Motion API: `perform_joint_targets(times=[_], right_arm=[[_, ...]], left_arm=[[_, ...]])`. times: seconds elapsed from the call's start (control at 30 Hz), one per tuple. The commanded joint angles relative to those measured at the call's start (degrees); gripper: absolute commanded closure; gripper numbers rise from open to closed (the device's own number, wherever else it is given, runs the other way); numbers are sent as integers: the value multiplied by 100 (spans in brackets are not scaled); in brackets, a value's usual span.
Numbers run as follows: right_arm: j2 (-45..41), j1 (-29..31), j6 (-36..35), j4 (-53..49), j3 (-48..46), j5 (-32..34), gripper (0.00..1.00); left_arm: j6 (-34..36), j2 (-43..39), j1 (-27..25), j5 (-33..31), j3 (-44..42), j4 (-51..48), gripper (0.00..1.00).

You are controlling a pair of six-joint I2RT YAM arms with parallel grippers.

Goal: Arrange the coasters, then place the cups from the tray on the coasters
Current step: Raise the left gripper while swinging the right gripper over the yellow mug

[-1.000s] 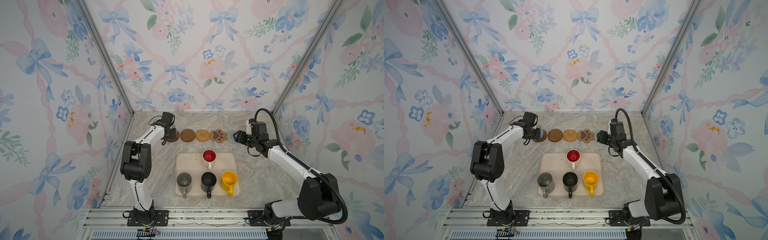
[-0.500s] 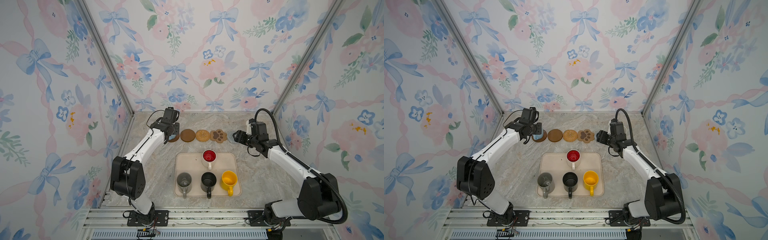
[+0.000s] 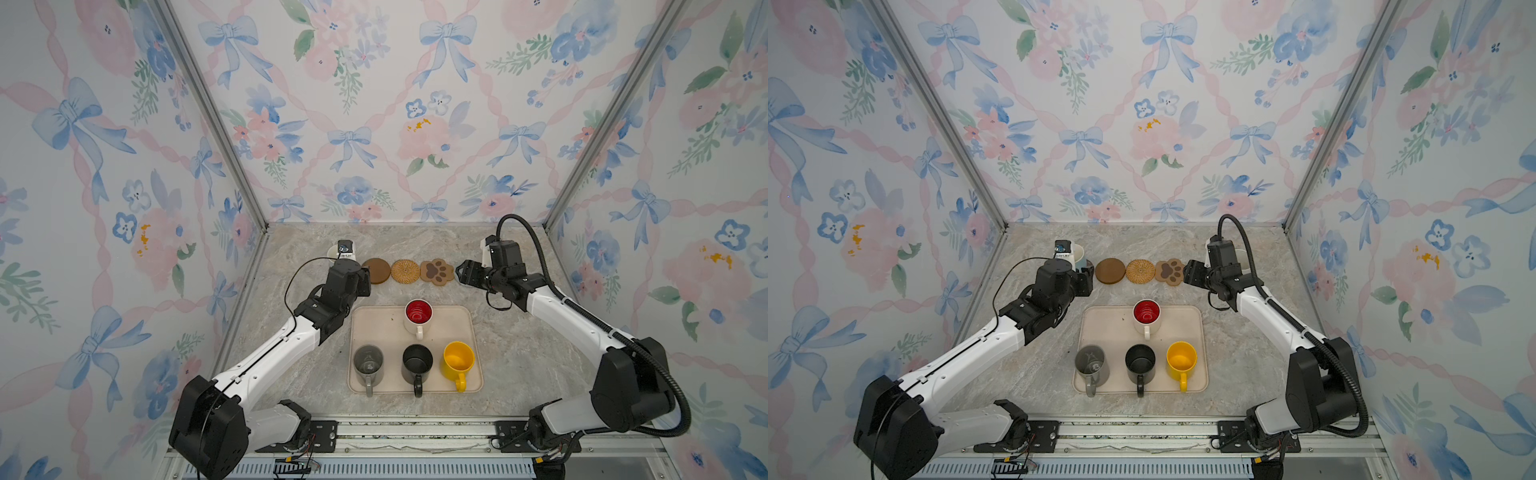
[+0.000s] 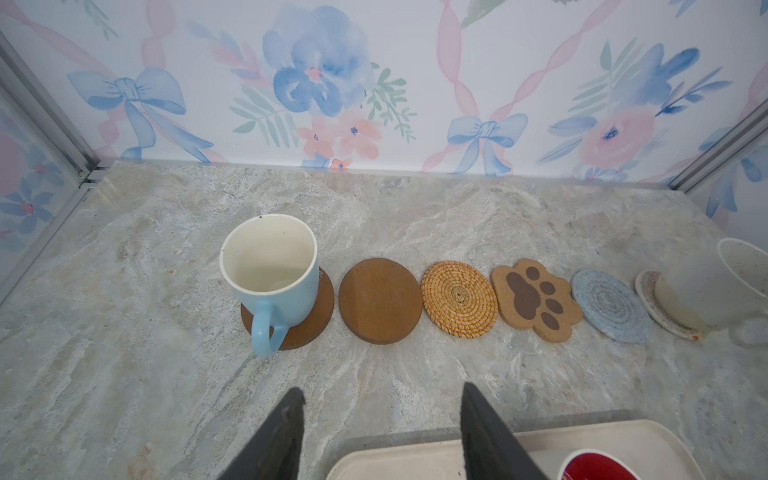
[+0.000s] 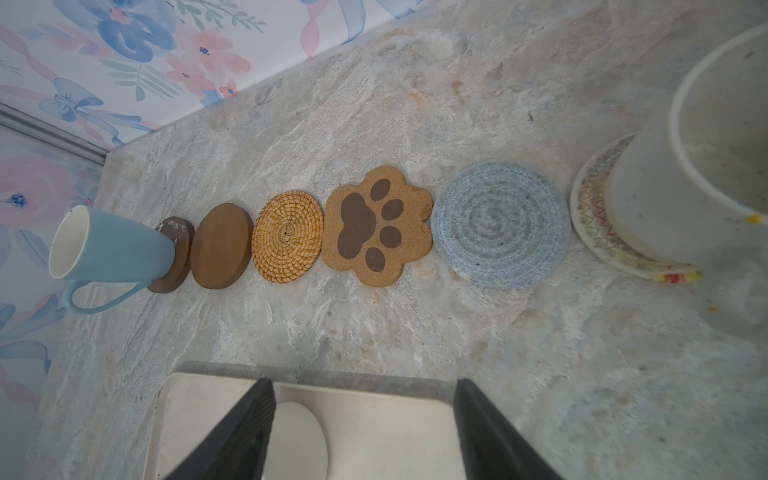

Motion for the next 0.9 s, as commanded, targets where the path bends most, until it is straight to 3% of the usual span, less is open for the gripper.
perform_joint_targets(times=[0.0,0.2,0.43,0.7,0.87], right_arm=[[72,176,-172,-349,285,232,29],[-163,507,-342,-720,495,260,29],[-1306,1227,-818,-1610,108,616,28],[-2652,2125,-928,-2585,-767,1005,35],[-3437,3181,-462,-2925,-1256,1559,39]], left_arm=[[-256,-16,-157,-272,-89,608,43],[-477,392,-272,-561,-72,447,44],[-487,880,-363,-569,-137,365,43],[-449,1406,-420,79,-11,541,43],[-410,1573,-455,300,-69,856,43]])
